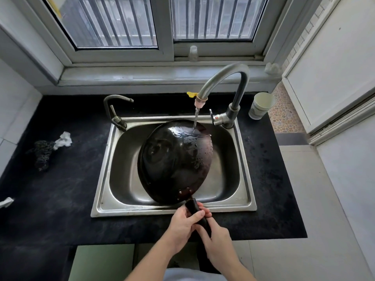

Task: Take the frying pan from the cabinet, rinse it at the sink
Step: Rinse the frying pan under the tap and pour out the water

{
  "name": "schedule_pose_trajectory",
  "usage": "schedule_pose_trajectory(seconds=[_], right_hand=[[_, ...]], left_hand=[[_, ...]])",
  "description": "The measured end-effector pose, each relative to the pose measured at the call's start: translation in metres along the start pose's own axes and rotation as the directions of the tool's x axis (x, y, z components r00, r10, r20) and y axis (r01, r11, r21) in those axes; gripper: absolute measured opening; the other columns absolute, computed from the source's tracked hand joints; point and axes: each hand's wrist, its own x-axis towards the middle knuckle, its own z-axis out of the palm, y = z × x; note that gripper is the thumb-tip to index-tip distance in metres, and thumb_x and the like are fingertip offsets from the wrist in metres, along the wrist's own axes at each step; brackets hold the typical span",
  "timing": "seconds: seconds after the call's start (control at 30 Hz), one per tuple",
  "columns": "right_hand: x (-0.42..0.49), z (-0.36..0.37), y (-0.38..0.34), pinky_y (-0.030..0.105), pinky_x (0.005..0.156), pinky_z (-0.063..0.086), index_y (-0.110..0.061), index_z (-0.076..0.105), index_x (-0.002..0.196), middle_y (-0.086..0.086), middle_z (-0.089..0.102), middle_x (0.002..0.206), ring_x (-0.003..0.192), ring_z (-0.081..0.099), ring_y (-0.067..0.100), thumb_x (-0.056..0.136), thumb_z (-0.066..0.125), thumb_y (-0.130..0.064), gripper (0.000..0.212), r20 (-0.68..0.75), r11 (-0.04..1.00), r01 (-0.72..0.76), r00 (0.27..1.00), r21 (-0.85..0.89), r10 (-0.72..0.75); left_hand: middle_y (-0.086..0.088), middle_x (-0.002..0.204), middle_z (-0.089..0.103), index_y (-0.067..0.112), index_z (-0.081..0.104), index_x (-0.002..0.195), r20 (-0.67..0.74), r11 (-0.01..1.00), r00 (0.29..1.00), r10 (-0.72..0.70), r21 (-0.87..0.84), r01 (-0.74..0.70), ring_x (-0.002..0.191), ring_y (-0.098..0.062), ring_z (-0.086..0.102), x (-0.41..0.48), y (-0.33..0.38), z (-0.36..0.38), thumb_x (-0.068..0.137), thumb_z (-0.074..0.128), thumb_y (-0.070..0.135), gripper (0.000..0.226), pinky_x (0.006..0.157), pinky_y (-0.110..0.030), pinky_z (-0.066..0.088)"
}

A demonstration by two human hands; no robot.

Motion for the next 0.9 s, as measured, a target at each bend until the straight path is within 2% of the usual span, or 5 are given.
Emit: schedule_pose_trajectory(seconds=[0.13, 0.27, 0.33, 0.53, 0.9], right_hand=[[0.004, -0.007, 0.004, 0.028, 0.078, 0.058, -0.033, 0.051, 0.136, -0.009, 0.075, 0.097, 0.086, 0.071, 0.007, 0.096, 0.054, -0.041, 0.041, 0.004, 0.998, 0.022, 1.000, -0.063, -0.022], [0.007, -0.017, 0.006, 0.030, 0.078, 0.058, -0.041, 0.043, 0.139, -0.007, 0.076, 0.099, 0.090, 0.071, 0.009, 0.086, 0.037, -0.070, 0.061, -0.019, 0.993, 0.045, 0.999, -0.111, -0.047], [0.009, -0.021, 0.006, 0.031, 0.076, 0.058, -0.052, 0.036, 0.140, -0.009, 0.075, 0.096, 0.088, 0.071, 0.009, 0.092, 0.047, -0.055, 0.049, -0.044, 0.988, 0.064, 0.997, -0.138, -0.071], [0.014, -0.035, 0.003, 0.024, 0.074, 0.055, -0.075, 0.014, 0.132, -0.014, 0.074, 0.094, 0.087, 0.070, 0.006, 0.095, 0.057, -0.039, 0.067, -0.100, 0.976, 0.135, 0.983, -0.169, -0.153], [0.033, -0.050, -0.001, 0.029, 0.076, 0.056, -0.036, 0.046, 0.140, -0.010, 0.074, 0.097, 0.090, 0.069, 0.010, 0.096, 0.056, -0.039, 0.046, -0.116, 0.971, 0.140, 0.980, -0.195, -0.165]], left_hand=[[-0.014, 0.102, 0.074, 0.000, 0.060, 0.116, 0.011, 1.000, 1.000, -0.002, -0.017, 0.002, 0.106, -0.029, 0.069, 0.005, -0.002, 0.005, 0.092, 0.059, -0.002, 0.023, 0.102, -0.046, 0.050], [-0.016, 0.101, 0.072, -0.001, 0.059, 0.114, 0.040, 0.998, 0.999, -0.002, -0.069, 0.005, 0.103, -0.029, 0.067, 0.011, -0.001, 0.011, 0.092, 0.059, -0.004, 0.022, 0.106, -0.049, 0.046], [-0.016, 0.101, 0.071, -0.001, 0.059, 0.112, 0.055, 0.995, 0.998, 0.005, -0.099, 0.000, 0.103, -0.029, 0.066, 0.015, 0.000, 0.015, 0.091, 0.058, -0.005, 0.021, 0.105, -0.048, 0.047], [-0.014, 0.097, 0.072, 0.000, 0.059, 0.108, 0.075, 0.994, 0.997, 0.032, -0.109, -0.024, 0.100, -0.027, 0.067, 0.023, 0.007, 0.026, 0.091, 0.058, -0.006, 0.018, 0.101, -0.045, 0.048], [-0.013, 0.098, 0.072, 0.001, 0.057, 0.112, 0.073, 0.995, 0.995, 0.069, -0.080, -0.063, 0.101, -0.026, 0.068, 0.033, 0.028, 0.040, 0.093, 0.057, -0.004, 0.019, 0.091, -0.043, 0.052]])
